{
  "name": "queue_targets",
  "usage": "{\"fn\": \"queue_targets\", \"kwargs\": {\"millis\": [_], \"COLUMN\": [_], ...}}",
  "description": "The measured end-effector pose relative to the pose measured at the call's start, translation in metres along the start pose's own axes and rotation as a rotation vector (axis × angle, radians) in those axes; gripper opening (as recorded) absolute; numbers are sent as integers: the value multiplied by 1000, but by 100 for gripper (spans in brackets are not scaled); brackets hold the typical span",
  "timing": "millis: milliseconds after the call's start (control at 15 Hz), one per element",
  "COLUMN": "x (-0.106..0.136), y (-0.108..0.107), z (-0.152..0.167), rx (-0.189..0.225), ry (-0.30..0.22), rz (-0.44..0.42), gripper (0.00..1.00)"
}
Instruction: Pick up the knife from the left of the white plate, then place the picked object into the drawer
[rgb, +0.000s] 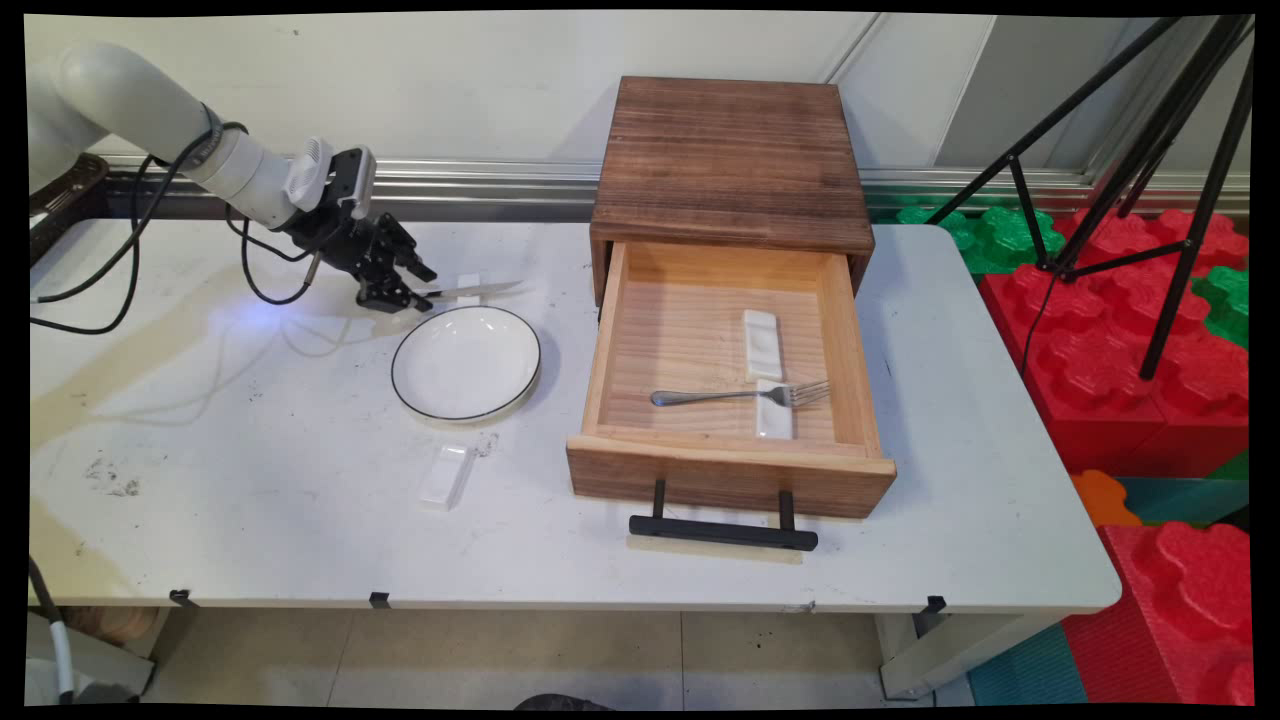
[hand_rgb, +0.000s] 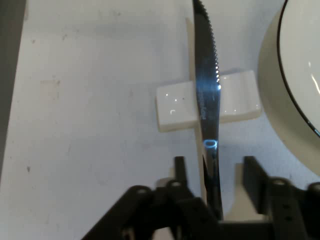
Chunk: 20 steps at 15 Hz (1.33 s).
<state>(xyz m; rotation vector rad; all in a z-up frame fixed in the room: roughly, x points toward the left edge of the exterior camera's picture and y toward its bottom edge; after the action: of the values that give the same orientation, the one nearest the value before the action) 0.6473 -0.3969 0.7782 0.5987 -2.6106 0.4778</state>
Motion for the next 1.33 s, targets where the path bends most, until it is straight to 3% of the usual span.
{"fn": "queue_targets", "kwargs": {"millis": [800,1333], "x": [-1,8], "y": [-5,-1], "z": [7,-19], "rx": [-10,-10], "ry": [1,36], "rz": [-9,5], "gripper": [0,0]}}
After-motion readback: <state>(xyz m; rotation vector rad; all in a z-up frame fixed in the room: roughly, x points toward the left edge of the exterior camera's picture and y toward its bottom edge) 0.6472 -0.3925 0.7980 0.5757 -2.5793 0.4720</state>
